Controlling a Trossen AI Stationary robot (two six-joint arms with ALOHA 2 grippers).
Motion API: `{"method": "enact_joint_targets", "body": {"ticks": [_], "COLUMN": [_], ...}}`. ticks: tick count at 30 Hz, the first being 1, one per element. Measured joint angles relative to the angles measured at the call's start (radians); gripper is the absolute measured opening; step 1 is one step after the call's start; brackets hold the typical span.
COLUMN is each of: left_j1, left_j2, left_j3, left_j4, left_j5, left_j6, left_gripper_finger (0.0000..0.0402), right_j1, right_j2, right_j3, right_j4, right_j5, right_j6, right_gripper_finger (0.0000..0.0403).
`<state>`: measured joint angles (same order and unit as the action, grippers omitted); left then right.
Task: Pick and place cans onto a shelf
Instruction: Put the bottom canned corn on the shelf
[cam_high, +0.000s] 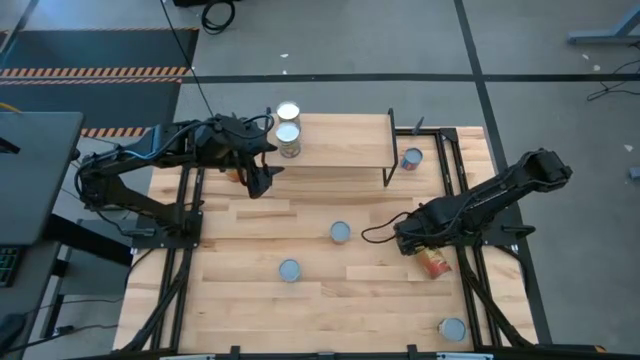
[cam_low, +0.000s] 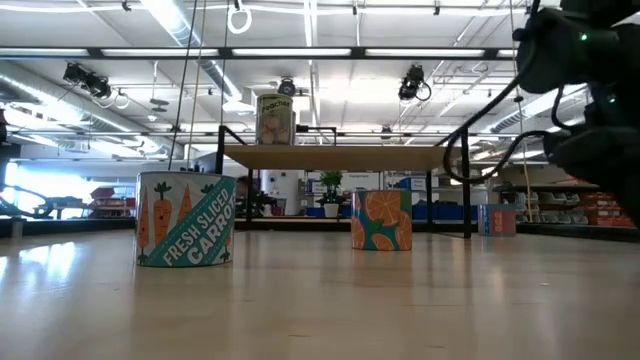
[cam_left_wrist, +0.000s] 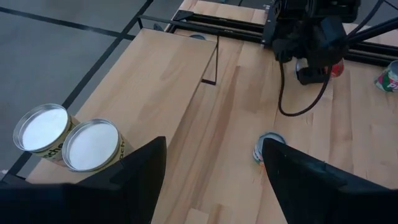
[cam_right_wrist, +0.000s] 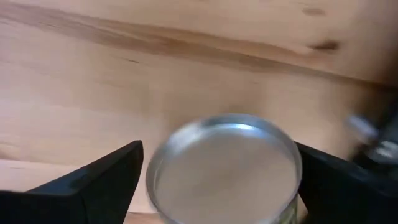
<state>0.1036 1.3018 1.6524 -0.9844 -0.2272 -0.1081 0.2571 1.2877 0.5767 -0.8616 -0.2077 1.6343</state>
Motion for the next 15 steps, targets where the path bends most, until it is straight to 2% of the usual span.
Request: {"method": "enact_joint_targets", "body": {"ticks": [3,9,15], "left_j1": [0.0,0.0,0.0], "left_j2": [0.0,0.0,0.0], "left_j3": [0.0,0.0,0.0], "left_j4": [0.0,0.0,0.0], "left_j5": [0.0,0.0,0.0], "left_j6": [0.0,0.0,-0.003], "left_gripper_finger": [0.027,0.027,0.027], "right_j1": [-0.005,0.019,0.042], "right_j2": [0.0,0.0,0.0], "right_j3": [-0.007,-0.004,-0.003], "right_j4": [0.071,0.066,0.075], "right_j5": [-0.026,-0.059,-0.063], "right_j6": [-0.046,-0.204,-0.347], "right_gripper_finger": [0.0378,0.0338,0.0335]}}
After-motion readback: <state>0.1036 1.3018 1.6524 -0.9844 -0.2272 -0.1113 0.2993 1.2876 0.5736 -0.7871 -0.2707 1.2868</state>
